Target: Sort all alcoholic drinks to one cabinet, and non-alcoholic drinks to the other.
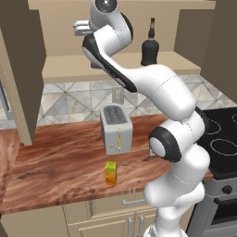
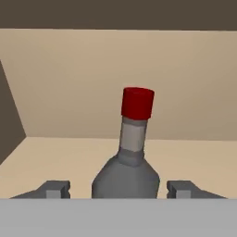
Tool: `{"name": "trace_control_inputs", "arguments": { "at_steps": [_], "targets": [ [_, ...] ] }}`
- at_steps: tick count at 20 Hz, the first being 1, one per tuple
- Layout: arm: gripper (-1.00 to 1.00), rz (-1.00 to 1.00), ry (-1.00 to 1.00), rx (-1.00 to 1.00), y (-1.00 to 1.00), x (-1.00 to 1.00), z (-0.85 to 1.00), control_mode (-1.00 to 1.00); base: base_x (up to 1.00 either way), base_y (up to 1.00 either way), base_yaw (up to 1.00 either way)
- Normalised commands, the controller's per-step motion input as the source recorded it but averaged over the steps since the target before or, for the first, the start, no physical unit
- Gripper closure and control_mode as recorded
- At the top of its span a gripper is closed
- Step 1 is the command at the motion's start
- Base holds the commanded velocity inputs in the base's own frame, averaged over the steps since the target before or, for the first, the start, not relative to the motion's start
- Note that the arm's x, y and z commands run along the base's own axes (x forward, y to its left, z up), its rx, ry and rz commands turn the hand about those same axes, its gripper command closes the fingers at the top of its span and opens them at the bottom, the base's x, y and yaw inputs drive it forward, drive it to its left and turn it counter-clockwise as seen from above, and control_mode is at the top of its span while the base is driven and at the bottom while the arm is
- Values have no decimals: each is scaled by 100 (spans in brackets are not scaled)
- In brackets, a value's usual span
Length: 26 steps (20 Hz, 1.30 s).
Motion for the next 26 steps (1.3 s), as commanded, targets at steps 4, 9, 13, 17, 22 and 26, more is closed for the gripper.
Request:
{"name": "trace_control_inputs", "arguments": {
  "at_steps": [4,9,13,17,22,26],
  "targets": [
    [-100,0,-6,0,1,8,0,-100,0,0,0],
    [-100,-1,-8,-1,0,-1,0,-100,0,0,0],
    [-100,-2,-6,-1,0,-25,0,-100,0,0,0],
    [-100,-3,-1,0,0,-37,0,-100,0,0,0],
    [-100,-3,0,0,0,-47,0,-100,0,0,0],
    [-100,-2,0,0,0,-56,0,-100,0,0,0]
  ]
}}
